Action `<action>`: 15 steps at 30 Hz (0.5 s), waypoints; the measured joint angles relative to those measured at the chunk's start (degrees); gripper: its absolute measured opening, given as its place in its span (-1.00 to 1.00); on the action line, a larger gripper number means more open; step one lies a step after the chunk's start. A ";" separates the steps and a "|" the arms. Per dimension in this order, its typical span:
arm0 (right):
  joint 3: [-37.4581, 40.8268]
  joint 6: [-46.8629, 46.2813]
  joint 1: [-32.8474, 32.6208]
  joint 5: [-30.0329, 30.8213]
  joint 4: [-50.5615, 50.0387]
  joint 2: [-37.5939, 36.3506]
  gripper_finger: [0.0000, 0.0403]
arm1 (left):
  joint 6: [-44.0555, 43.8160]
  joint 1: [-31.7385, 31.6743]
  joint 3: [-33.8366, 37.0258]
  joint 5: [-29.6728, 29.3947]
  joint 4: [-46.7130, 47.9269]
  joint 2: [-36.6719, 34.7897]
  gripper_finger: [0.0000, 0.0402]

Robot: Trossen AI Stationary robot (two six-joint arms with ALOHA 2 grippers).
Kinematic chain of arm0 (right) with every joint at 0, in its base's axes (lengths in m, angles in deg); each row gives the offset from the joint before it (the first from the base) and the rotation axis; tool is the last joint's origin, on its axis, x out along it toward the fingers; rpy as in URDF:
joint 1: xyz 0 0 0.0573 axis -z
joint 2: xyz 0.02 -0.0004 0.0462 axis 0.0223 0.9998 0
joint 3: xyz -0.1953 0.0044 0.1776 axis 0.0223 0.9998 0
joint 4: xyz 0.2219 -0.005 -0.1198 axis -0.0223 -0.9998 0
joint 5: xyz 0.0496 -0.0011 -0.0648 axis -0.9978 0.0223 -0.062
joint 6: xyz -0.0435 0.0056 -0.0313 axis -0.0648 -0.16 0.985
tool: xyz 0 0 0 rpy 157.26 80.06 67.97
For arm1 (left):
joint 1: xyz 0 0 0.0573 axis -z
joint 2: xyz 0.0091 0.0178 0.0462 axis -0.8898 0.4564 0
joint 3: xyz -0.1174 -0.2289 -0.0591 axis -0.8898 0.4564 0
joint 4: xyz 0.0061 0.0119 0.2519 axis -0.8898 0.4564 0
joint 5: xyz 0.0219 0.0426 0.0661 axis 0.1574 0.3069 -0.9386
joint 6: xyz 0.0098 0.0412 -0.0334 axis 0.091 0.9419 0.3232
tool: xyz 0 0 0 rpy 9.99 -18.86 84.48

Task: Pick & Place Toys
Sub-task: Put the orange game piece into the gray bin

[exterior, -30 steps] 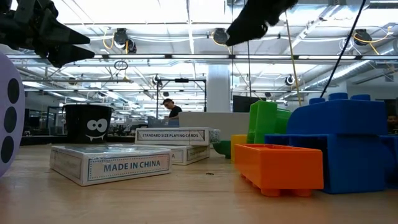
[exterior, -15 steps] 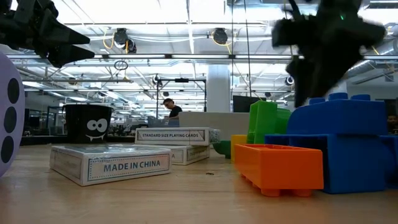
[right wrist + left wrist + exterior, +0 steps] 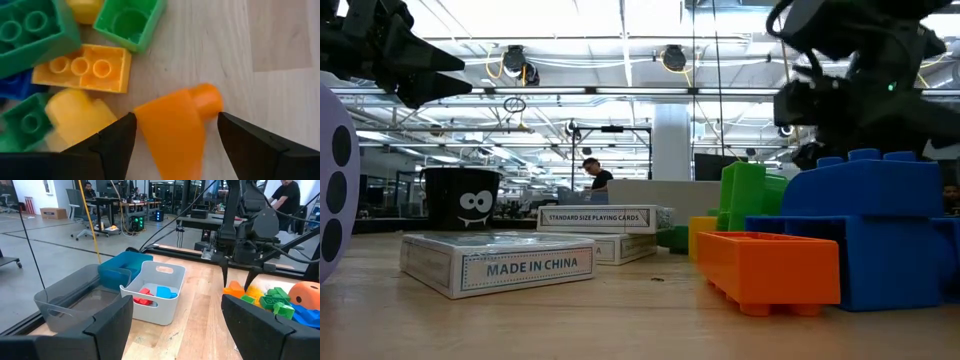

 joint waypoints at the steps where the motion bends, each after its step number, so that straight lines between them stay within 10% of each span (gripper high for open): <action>1: 0.54 0.28 0.40 0.08 0.84 0.09 0.31 | 0.00 0.02 0.00 0.00 0.00 0.00 0.54; 15: 1.62 0.39 4.14 -0.04 3.99 0.03 0.12 | 0.00 0.00 0.00 -0.04 -0.01 -0.01 0.55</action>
